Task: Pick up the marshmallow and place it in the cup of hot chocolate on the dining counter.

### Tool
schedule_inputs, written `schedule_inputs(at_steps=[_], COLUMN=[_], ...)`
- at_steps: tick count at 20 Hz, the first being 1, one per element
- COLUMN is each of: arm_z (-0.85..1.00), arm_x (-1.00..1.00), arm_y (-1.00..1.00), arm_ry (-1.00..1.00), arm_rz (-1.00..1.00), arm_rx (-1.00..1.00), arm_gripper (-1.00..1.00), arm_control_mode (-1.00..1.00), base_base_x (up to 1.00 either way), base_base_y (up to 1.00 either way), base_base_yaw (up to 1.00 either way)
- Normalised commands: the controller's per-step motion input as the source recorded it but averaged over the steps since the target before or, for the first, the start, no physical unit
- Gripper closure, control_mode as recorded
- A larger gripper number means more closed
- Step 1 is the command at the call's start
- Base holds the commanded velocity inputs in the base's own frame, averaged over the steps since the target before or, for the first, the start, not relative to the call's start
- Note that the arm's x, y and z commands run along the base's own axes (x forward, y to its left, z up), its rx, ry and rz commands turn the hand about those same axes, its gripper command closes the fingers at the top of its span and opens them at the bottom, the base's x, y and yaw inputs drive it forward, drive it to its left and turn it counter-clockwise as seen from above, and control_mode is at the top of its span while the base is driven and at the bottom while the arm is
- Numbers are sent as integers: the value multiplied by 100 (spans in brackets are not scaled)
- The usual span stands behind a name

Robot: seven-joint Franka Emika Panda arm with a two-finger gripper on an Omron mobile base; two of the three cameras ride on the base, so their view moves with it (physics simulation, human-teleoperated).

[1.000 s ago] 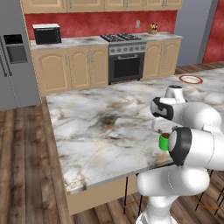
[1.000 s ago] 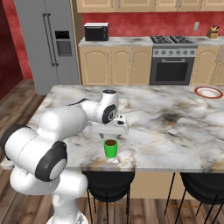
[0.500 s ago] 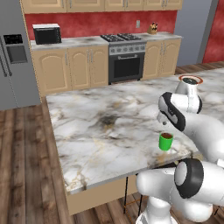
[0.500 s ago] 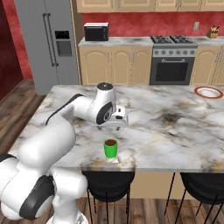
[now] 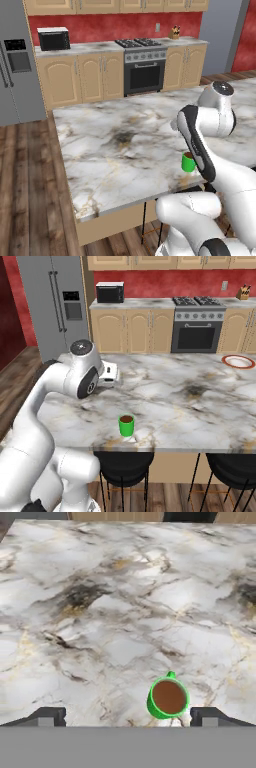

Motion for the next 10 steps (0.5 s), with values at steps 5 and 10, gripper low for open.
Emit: schedule_inputs(at_steps=[5,10], arm_z=[74,67], arm_x=[-71,-64], arm_y=[86,76], arm_ry=[-33,-25], arm_rz=[0,0], arm_rx=[0,1], arm_gripper=[-100,-100], arm_control_mode=[-100,-100], base_base_x=[0,0], base_base_y=[0,0], base_base_yaw=[0,0])
